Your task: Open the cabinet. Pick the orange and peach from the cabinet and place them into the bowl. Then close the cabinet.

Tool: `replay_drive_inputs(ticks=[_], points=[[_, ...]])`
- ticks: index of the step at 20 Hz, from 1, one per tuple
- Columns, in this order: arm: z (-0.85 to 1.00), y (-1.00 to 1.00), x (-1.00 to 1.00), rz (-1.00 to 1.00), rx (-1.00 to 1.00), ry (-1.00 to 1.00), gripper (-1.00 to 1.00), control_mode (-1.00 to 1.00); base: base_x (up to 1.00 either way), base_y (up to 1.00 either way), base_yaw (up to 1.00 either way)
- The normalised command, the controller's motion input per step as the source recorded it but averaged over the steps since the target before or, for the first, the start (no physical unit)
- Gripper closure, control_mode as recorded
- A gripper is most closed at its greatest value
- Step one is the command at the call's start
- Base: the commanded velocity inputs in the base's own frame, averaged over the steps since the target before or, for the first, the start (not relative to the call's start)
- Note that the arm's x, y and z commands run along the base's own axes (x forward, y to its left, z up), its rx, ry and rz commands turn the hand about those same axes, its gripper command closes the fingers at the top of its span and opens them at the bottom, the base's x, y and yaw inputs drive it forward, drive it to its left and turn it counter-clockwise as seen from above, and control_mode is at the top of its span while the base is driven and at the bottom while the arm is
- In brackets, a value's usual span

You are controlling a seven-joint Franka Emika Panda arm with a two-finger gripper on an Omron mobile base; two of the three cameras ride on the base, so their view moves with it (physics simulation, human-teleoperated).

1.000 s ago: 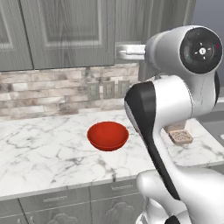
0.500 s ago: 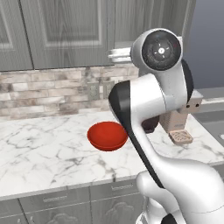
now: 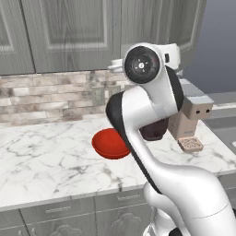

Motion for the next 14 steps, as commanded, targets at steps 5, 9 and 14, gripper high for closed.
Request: replay_drive_inputs(ticks=[5, 9, 14], points=[[0.00, 0.00, 0.11, -0.10, -0.04, 0.00, 1.00, -1.00, 0.00, 0.00, 0.00], [0.00, 0.00, 0.09, -0.12, -0.04, 0.00, 1.00, -1.00, 0.00, 0.00, 0.00], [0.00, 0.00, 0.08, -0.12, -0.03, 0.00, 1.00, -1.00, 0.00, 0.00, 0.00]])
